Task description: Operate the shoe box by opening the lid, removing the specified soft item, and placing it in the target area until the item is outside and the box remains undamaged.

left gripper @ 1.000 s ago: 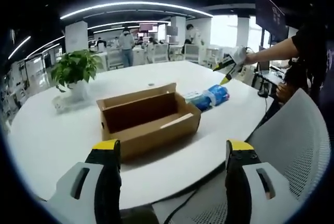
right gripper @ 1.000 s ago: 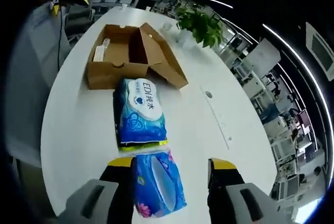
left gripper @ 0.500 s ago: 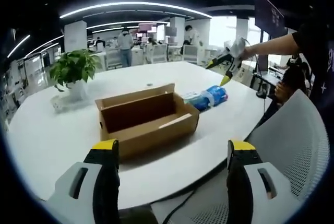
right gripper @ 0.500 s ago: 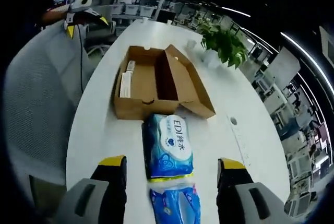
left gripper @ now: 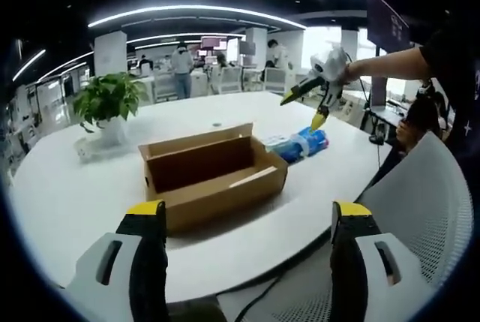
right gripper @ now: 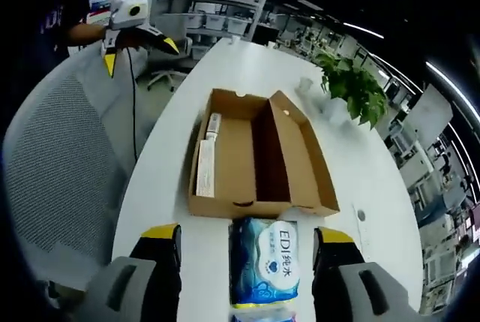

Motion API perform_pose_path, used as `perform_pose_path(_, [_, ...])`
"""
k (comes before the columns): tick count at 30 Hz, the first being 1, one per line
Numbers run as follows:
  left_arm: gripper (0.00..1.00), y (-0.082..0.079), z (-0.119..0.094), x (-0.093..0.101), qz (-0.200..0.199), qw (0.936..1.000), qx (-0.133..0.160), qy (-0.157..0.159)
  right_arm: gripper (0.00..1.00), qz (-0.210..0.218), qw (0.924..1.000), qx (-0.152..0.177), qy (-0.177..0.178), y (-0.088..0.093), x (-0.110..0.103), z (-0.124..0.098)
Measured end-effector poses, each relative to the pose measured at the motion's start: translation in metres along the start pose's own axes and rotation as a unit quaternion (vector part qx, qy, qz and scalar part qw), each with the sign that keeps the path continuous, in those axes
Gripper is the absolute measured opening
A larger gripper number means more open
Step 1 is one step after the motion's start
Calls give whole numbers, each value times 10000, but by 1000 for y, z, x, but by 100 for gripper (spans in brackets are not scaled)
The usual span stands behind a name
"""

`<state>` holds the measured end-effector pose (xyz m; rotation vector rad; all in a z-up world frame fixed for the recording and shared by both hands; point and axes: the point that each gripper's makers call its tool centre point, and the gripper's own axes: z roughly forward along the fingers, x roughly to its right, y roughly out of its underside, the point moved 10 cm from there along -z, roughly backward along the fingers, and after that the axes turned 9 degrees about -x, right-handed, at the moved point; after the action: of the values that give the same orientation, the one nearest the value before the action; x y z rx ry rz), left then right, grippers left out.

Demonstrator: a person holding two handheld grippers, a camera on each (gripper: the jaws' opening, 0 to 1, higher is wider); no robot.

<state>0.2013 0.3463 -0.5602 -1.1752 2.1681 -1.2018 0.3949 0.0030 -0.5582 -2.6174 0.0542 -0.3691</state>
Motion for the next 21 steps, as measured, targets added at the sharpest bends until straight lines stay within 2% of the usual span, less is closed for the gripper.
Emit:
perform_pose_path(12, [88, 1, 0, -1, -18, 10000, -19, -8, 70, -319, 9991, 65, -266, -38, -2, 24])
perform_pose_path(21, [88, 2, 0, 0, 27, 10000, -94, 19, 69, -587, 9968, -123, -525, -51, -10, 40])
